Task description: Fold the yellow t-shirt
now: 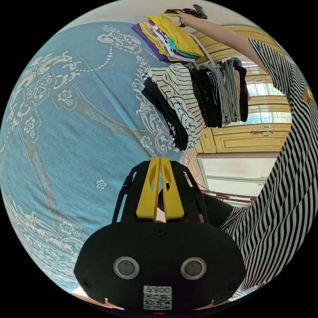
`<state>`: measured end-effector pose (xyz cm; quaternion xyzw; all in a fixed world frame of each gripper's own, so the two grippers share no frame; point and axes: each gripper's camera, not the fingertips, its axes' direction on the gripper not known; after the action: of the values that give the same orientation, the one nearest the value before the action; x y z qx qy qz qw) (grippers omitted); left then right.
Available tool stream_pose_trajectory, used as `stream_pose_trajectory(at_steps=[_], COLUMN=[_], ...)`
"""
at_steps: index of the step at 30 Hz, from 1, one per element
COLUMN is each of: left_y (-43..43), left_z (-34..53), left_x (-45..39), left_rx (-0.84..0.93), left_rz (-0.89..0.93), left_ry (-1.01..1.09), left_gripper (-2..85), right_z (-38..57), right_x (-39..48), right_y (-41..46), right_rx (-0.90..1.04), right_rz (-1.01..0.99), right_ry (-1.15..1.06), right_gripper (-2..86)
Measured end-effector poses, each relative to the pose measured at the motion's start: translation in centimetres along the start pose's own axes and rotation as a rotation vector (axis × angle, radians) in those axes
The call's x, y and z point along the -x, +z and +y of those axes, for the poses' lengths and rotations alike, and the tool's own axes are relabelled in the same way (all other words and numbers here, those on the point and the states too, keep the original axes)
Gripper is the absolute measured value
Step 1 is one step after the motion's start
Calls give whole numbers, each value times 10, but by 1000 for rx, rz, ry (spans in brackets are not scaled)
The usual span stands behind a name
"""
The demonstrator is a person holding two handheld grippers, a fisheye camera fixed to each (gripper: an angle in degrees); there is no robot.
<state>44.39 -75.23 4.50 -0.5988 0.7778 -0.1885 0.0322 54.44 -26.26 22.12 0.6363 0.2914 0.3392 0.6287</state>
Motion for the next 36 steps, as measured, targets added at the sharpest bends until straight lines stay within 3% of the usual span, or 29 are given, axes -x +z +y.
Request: stream_pose_trajectory(at_steps=[5,12,17,23,29,36], left_y=[-13,-42,-74,-126,-194,-307], left_z=[3,1,2,11,33,92], left_x=[-21,-68,-103,-156,-213,-270], left_rx=[28,31,-13,-68,-171,-377], left_rz=[23,28,32,29,21,47], left_ry=[-68,-71,-52,12,70,128], left_gripper=[0,0,1,1,1,4], right_z=[-31,-33,1,51,78,76], right_x=[13,-13,-66,-85,-65,6], right_y=[31,18,-49,-144,-252,-384], right_rx=[55,13,-155,-243,-312,-336], right_rz=[131,-19,-383,-726,-926,-987], right_ry=[-26,64,208,178,136,15], right_gripper=[41,6,2,1,1,1])
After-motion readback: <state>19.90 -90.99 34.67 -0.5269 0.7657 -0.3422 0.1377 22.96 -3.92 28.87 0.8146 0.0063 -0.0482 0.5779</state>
